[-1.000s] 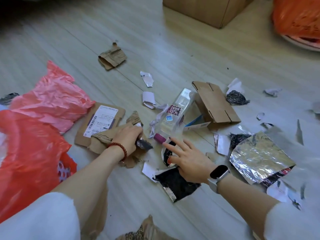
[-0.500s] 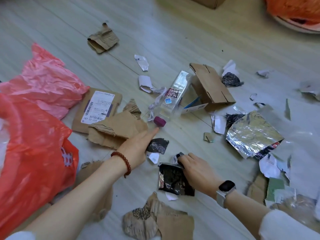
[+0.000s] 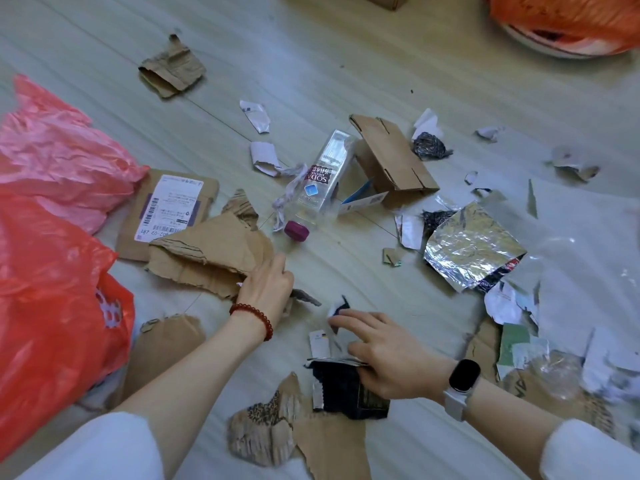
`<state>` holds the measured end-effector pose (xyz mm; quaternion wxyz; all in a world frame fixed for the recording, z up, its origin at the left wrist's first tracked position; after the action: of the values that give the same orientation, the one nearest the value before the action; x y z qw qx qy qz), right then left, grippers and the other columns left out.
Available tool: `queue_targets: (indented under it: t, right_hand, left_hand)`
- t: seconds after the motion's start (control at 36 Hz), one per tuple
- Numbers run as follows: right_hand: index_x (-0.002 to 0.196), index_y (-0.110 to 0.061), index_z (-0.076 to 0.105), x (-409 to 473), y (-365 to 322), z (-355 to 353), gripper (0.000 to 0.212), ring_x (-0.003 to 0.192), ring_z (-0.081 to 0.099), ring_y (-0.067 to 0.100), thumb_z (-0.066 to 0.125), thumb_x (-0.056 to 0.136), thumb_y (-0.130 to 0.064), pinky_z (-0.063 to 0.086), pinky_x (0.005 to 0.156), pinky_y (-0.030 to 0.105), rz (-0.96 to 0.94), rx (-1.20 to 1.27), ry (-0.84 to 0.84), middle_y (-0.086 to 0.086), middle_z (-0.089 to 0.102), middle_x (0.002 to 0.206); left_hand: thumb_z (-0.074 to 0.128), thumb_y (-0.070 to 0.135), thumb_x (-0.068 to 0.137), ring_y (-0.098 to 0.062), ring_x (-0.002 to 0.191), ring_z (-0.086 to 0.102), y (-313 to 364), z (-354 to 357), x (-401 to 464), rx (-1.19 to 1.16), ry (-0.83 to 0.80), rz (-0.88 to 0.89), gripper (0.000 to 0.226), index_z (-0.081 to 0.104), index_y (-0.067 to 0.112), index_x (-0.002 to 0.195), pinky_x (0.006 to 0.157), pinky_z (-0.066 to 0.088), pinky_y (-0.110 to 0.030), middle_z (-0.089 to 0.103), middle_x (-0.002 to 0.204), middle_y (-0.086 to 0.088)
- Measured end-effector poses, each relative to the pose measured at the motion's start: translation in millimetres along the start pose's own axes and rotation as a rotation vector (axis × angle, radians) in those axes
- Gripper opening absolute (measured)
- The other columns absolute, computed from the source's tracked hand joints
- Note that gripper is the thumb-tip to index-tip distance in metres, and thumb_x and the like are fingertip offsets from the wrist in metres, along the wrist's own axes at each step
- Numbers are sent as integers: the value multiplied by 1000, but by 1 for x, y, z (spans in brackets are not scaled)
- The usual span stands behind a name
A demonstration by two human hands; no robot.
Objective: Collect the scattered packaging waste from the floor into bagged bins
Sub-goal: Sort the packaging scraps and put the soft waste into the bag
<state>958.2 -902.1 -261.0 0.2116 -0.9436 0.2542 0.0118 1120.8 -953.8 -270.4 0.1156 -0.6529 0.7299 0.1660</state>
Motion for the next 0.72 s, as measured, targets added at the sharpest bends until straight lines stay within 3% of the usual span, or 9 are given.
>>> queue_targets:
  t: [0.03,0.08,0.22,0.33,0.39,0.47,0.61,0.67,0.72]
  right_hand:
    - [70,-13,60,6,-6,4,11,124,50,28,59,60,-18,49,87,37,-21,29,-27,11,54,131]
    - [79,-9,65,19,-13,14,18,124,49,30,61,62,-14,52,85,40,-42,44,-83,13,52,132]
    - [84,-16,72,37,-22,46,24,128,46,27,71,61,-24,47,95,47,-98,-140,-224,9,50,136]
    - [80,-24,70,46,-31,49,29,119,55,23,78,53,-29,48,92,42,-118,-134,-208,4,58,128]
    - [84,-25,65,50,-35,48,30,108,60,22,77,56,-27,54,79,31,-130,-104,-159,0,61,119]
    - [87,-25,57,54,-44,45,31,89,62,17,73,61,-26,48,61,22,-114,-100,-108,-6,62,103]
    - [77,-26,54,52,-55,53,37,65,56,11,78,49,-26,39,59,20,-44,-178,-116,-9,59,76]
    - [81,-22,52,52,-56,49,37,66,56,13,77,54,-22,42,59,21,62,-153,-129,-6,59,75]
    - [102,-13,53,50,-58,40,26,90,55,22,60,77,-12,40,74,25,165,-61,-141,4,60,98]
  left_hand:
    - [64,0,75,-29,87,58,-4,1,-2,-44,33,-15,14,62,4,89,61,29,-29,52,105,-16]
    - [47,0,86,-27,99,54,-14,-3,-7,-126,112,-70,21,58,6,103,66,27,-29,46,120,-13]
    - [68,-22,53,-30,65,58,-33,-44,-28,-298,409,9,31,61,4,69,46,35,-25,57,70,-12]
    - [65,-20,57,-31,69,57,-42,-81,-47,-370,499,18,27,60,2,73,47,44,-32,57,73,-14]
    - [61,-20,59,-31,72,57,-43,-95,-56,-383,527,40,25,60,1,73,49,45,-35,58,75,-15]
    - [57,-18,62,-30,73,55,-44,-104,-66,-392,533,77,23,59,2,73,52,47,-40,59,77,-16]
    - [47,3,72,-30,71,54,-47,-106,-79,-322,510,149,8,55,4,71,50,47,-43,56,75,-13]
    - [50,-1,72,-29,71,53,-48,-109,-86,-317,507,164,7,55,4,71,50,47,-43,56,76,-13]
    - [57,-10,68,-29,72,53,-47,-115,-93,-318,519,174,15,55,4,72,51,48,-44,57,77,-13]
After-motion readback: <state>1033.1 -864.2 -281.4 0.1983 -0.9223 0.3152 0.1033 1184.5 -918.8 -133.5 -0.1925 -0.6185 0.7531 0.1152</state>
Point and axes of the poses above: each hand's wrist, its own x-axis towards the middle knuckle, its own z-axis out of the palm, y = z × x, the point moved 6 cm from there along x, towards the middle knuckle
